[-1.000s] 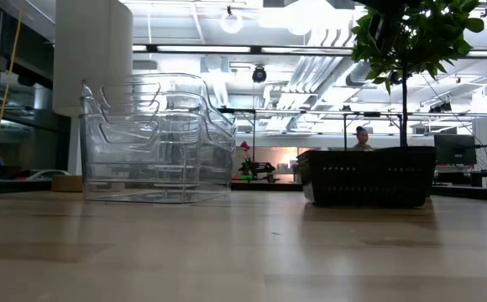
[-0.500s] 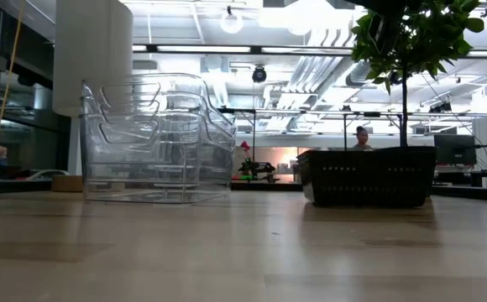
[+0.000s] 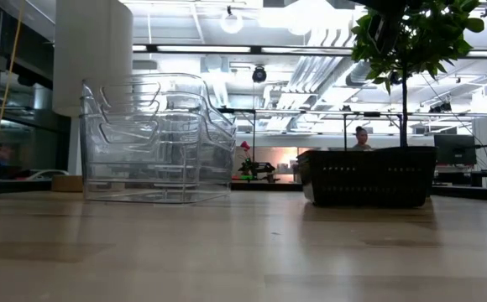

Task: Stack baskets by color
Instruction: Stack the left white bin on top of the top white bin

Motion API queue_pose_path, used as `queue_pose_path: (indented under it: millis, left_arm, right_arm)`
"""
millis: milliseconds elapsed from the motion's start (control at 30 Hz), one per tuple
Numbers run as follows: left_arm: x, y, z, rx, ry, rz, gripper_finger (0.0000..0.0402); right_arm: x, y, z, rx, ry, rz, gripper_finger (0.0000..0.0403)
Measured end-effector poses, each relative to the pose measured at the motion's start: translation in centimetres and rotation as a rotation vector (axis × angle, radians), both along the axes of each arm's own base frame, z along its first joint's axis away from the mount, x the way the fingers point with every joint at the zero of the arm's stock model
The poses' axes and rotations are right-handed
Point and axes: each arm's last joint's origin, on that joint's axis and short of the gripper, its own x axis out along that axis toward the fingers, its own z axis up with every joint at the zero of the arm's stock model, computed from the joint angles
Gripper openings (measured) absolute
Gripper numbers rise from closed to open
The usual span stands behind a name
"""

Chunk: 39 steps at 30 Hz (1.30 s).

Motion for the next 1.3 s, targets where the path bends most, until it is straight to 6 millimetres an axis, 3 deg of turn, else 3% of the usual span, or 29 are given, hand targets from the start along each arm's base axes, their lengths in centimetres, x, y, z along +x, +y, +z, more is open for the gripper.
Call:
queue_pose_path:
  millis: [233,467,600,767,967,1133,1300]
  left_arm:
    - [0.5,-0.5,-1.8,0.044,0.039,0.001,0.0144]
    - [1.1,-0.1,-2.3,0.080,0.038,-0.151,0.0020]
    - [1.5,1.0,-1.4,0.088,0.014,-0.246,0.0012]
    - [0.7,2.6,2.8,-0.006,-0.115,-0.369,0.0003]
    - [-2.9,6.5,10.6,-0.113,-0.425,-0.365,0.0001]
    - [-4.0,11.2,16.7,0.087,-0.773,-0.288,0.0000]
    - [-2.0,15.6,20.3,0.372,-0.864,-0.322,0.0000]
  right_arm:
    - [0.0,0.0,0.0,-0.004,0.002,0.000,0.0000]
    - [0.0,0.0,0.0,-0.004,0.002,0.000,0.0000]
    - [0.0,0.0,0.0,-0.004,0.002,0.000,0.0000]
    - [0.0,0.0,0.0,-0.001,0.002,-0.001,0.0000]
    - [0.0,0.0,0.3,0.005,-0.027,0.000,0.0000]
    - [0.0,0.0,1.7,0.012,-0.169,0.015,0.0000]
    - [-0.3,0.0,3.6,-0.031,-0.362,0.016,0.0000]
